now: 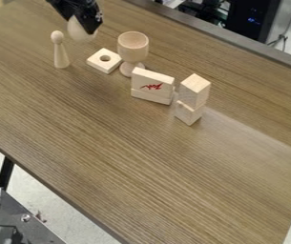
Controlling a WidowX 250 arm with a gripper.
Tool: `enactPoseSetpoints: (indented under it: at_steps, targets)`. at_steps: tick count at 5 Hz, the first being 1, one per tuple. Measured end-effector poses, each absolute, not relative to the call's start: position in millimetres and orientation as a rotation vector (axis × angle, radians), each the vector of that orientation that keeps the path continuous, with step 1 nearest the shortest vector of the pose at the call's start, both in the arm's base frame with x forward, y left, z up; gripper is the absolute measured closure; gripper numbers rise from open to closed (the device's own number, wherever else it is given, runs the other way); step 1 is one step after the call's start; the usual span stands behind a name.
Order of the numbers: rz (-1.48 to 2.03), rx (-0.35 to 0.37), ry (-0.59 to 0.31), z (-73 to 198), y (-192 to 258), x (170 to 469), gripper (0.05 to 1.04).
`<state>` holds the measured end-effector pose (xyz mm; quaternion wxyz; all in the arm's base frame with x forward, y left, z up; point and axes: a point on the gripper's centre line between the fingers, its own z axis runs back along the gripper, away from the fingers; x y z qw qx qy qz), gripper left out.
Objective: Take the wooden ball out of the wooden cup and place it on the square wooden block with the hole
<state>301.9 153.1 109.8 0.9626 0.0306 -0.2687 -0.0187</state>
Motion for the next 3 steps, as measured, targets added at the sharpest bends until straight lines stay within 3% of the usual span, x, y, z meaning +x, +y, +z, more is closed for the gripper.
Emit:
enactPoseSetpoints:
  at_steps: [3]
  targets:
    - [-0.064, 0.049, -0.481, 71.4, 153.3, 310.7, 0.389]
